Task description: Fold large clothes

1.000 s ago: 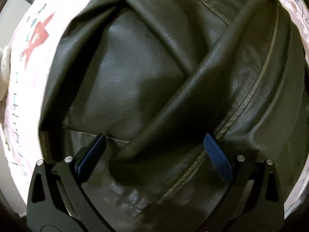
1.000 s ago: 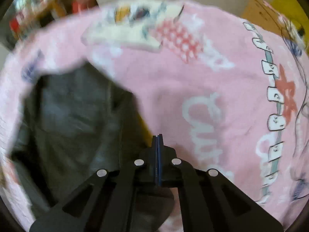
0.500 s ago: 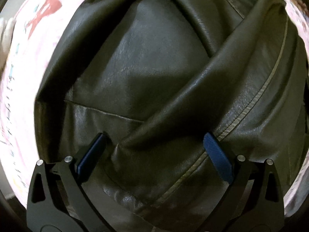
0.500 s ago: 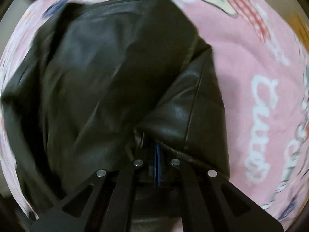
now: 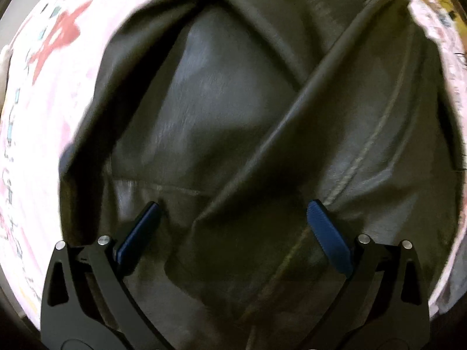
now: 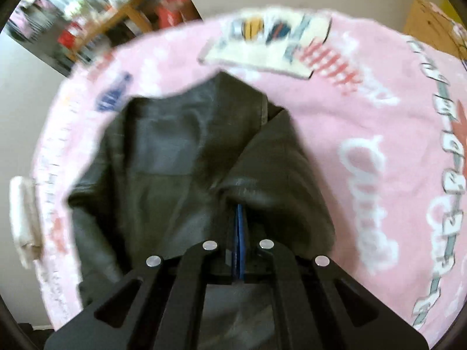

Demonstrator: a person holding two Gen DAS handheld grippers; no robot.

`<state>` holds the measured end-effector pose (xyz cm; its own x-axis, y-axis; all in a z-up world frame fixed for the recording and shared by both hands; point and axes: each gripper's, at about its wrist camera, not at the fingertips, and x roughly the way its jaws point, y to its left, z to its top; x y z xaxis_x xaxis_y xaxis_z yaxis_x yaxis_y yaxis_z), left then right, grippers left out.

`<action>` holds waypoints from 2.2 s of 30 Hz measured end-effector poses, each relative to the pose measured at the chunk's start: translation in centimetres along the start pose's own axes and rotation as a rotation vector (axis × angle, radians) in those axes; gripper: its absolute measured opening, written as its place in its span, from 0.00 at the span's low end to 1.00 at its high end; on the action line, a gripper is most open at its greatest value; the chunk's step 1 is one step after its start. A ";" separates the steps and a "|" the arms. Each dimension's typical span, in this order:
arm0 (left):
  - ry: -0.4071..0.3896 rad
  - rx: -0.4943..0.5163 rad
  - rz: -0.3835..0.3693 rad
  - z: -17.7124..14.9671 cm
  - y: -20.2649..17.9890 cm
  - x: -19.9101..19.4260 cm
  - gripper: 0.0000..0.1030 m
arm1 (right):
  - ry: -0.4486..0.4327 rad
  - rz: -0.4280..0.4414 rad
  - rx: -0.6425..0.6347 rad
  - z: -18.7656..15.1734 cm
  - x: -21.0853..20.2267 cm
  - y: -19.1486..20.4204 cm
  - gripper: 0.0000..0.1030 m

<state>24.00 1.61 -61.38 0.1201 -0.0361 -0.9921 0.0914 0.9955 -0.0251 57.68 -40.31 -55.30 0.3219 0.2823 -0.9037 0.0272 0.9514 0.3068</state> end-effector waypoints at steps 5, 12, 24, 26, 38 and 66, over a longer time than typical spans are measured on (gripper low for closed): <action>-0.082 -0.017 -0.115 3.0 -2.2 -3.3 0.95 | -0.045 0.074 -0.001 -10.1 -4.8 2.3 0.02; -0.010 0.002 0.023 4.5 -3.4 2.6 0.95 | 0.145 -0.102 -0.012 -21.1 4.1 1.1 0.00; -0.016 0.103 0.133 4.1 -2.7 1.6 0.95 | 0.042 -0.055 0.054 -19.6 -2.8 -1.4 0.01; 0.002 0.039 0.090 4.4 -2.4 0.7 0.95 | -0.005 -0.001 0.026 -17.0 -4.1 -0.4 0.01; -0.017 0.016 0.059 8.2 -7.4 1.5 0.95 | 0.292 0.025 -0.186 0.3 6.0 5.1 0.04; -0.003 0.077 0.001 1.5 -1.0 2.5 0.95 | -0.029 -0.163 -0.181 -20.8 -6.8 5.6 0.68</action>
<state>25.71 0.36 -63.67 0.1232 -0.0357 -0.9917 0.1675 0.9858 -0.0147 35.94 -34.33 -53.60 0.3539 0.1218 -0.9273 -0.0881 0.9914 0.0966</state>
